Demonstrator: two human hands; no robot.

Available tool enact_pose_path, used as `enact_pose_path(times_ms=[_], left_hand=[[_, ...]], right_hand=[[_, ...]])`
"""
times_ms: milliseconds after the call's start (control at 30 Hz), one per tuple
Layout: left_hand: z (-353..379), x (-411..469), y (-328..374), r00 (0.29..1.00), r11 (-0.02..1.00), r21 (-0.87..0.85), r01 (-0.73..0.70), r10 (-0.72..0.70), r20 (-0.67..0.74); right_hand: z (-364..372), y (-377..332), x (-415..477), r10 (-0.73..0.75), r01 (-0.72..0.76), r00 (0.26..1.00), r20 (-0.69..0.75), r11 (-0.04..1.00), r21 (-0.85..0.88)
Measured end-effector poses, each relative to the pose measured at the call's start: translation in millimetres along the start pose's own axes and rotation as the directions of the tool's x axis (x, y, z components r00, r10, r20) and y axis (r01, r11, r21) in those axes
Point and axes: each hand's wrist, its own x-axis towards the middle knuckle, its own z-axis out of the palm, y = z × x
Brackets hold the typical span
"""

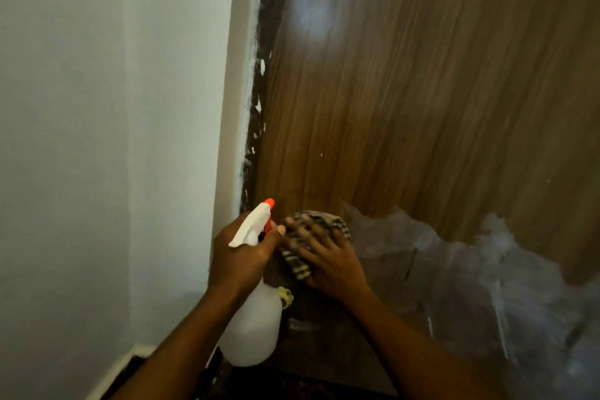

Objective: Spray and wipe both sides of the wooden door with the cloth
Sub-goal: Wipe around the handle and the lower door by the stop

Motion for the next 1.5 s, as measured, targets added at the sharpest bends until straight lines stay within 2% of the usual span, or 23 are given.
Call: enact_pose_path(times_ms=[67,133,200,267,367,433,500,600,667,700,800,867,900,967,1033,1100,1133,1267,1333,1400,1433,1467,1500], left_hand=[[2.0,-10.2,-7.3,1.000,1.000,0.000,0.020,-0.020,0.020],[2.3,-14.6,-10.5,0.999,1.000,0.000,0.023,-0.023,0.043],[6.4,-16.3,-12.6,0.997,0.999,0.011,0.036,-0.037,0.060],[12.9,-17.4,-15.2,0.996,0.998,0.008,0.055,-0.055,0.076],[24.6,-20.0,-18.8,0.993,0.997,0.006,0.071,-0.071,0.098],[33.3,-21.8,-20.7,0.990,0.995,-0.004,0.100,-0.099,0.097],[43.9,-25.6,-18.8,0.990,0.996,-0.012,0.091,-0.089,0.110],[58.6,-28.8,-12.5,0.982,0.997,-0.048,0.068,-0.058,0.179],[67.7,-26.5,-7.9,0.978,0.996,-0.074,0.058,-0.042,0.204],[72.5,-24.2,-5.9,0.978,0.995,-0.088,0.053,-0.034,0.204],[86.0,-17.7,-1.9,0.976,0.991,-0.134,0.029,0.001,0.216],[94.9,-16.2,-2.5,0.977,0.991,-0.128,0.029,-0.001,0.215],[98.8,-16.0,-2.9,0.978,0.992,-0.123,0.032,-0.006,0.210],[106.5,-18.0,-3.9,0.978,0.992,-0.114,0.063,-0.039,0.202],[113.8,-21.9,-3.6,0.977,0.995,-0.086,0.059,-0.040,0.211],[121.1,-25.5,-4.5,0.975,0.997,-0.056,0.058,-0.044,0.218],[123.0,-27.1,-5.0,0.974,0.997,-0.051,0.055,-0.043,0.222],[134.4,-32.0,-8.9,0.962,0.996,-0.064,0.068,-0.049,0.267],[138.7,-35.1,-6.5,0.961,0.996,-0.064,0.058,-0.038,0.275],[143.7,-39.3,-4.2,0.960,0.997,-0.064,0.043,-0.024,0.280],[147.2,-41.5,-3.5,0.958,0.997,-0.069,0.038,-0.016,0.286],[150.5,-44.8,-1.8,0.956,0.997,-0.071,0.031,-0.009,0.292],[154.9,-48.1,0.0,0.956,0.997,-0.077,0.022,0.002,0.292]], right_hand=[[-13.6,17.1,-11.0,0.246,-0.244,0.966,-0.085,0.969,0.033],[-26.2,22.3,5.2,0.466,-0.456,0.872,-0.151,0.885,0.098],[-30.0,12.3,27.1,0.554,-0.533,0.820,-0.140,0.830,0.166],[-19.0,-4.5,28.2,0.471,-0.448,0.876,-0.103,0.874,0.187],[9.4,-15.7,-21.0,0.198,-0.196,0.980,-0.010,0.976,0.093],[20.3,-5.2,-66.8,0.216,-0.216,0.976,-0.001,0.974,0.069],[16.6,14.7,-94.6,0.406,-0.402,0.913,-0.038,0.911,0.087],[-6.3,45.0,-70.4,0.702,-0.683,0.699,-0.134,0.712,0.163],[-20.6,50.7,-34.3,0.772,-0.741,0.616,-0.155,0.635,0.219],[-22.1,49.0,-24.4,0.750,-0.718,0.642,-0.160,0.661,0.218],[-5.7,35.8,-49.3,0.462,-0.447,0.880,-0.113,0.884,0.135],[8.0,35.4,-92.2,0.312,-0.306,0.949,-0.050,0.946,0.103],[12.9,39.0,-112.4,0.323,-0.318,0.946,-0.041,0.943,0.100],[12.8,51.1,-135.0,0.474,-0.468,0.879,-0.053,0.878,0.102],[2.3,64.0,-123.7,0.680,-0.666,0.726,-0.102,0.732,0.141],[-10.4,74.2,-92.6,0.790,-0.763,0.599,-0.133,0.613,0.204],[-14.1,76.0,-79.3,0.783,-0.756,0.605,-0.144,0.622,0.202],[0.1,69.9,-89.7,0.457,-0.444,0.880,-0.128,0.888,0.118],[11.1,66.8,-122.3,0.340,-0.332,0.938,-0.065,0.937,0.108],[15.7,71.0,-159.8,0.359,-0.353,0.933,-0.025,0.926,0.132],[13.8,77.3,-172.5,0.432,-0.424,0.902,-0.030,0.895,0.140],[10.5,85.8,-175.7,0.549,-0.540,0.834,-0.053,0.832,0.131],[4.8,96.9,-170.4,0.691,-0.680,0.717,-0.092,0.722,0.127]])
